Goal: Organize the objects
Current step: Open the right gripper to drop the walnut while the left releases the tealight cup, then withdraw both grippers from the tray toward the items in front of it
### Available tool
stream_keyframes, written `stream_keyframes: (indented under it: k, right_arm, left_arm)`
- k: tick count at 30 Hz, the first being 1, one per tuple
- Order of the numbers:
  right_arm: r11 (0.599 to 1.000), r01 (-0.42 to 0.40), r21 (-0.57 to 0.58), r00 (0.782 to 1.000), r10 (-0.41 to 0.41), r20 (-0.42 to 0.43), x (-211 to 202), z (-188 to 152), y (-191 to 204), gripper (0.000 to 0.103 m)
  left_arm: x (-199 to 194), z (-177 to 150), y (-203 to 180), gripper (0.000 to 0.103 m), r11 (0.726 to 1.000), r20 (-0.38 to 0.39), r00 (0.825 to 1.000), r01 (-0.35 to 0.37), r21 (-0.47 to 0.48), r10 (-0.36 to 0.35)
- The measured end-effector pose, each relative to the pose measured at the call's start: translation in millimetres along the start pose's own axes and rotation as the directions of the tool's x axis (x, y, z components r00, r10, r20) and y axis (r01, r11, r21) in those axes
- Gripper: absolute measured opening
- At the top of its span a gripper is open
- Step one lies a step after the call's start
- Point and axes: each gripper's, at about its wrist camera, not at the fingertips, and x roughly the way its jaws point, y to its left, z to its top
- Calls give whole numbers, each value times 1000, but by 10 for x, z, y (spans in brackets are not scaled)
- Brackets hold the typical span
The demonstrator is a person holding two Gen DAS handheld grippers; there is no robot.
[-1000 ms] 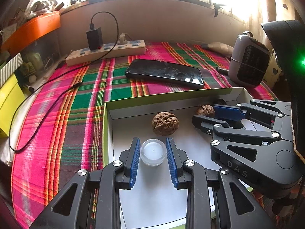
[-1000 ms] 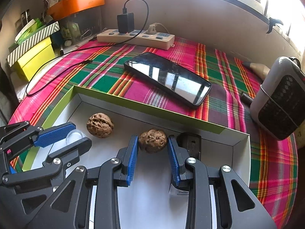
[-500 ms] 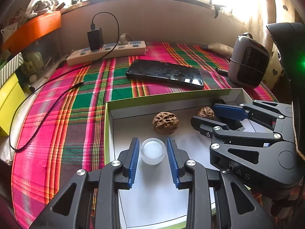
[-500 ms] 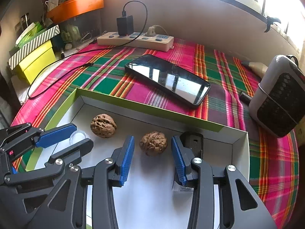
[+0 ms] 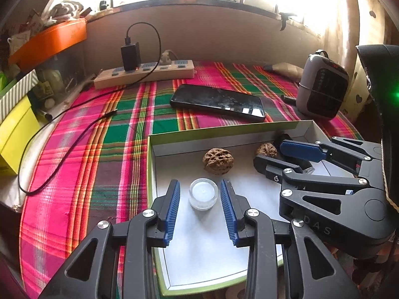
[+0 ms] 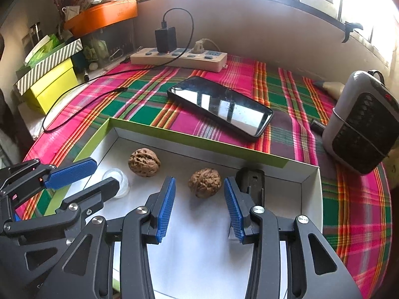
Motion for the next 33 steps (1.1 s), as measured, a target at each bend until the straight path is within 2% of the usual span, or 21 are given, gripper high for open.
stream_keyframes:
  k: [15,23,33]
  right_arm:
    - [998,-2,62,999,-1,51,-309,-99,-11,45]
    - [995,-10,103,994,-1,109,-587,-232,-4,45]
    - [993,1,115,992,-15,126,-749,-427,27,45]
  left_arm:
    - [-247,-86,-44,34,1000,26,1000,-2,-6,2]
    - [-451,-178,-65,34,1000,55,998,-10,-8,11]
    - [-600,-310,-103,34,1000,63,998,-15,-17,16]
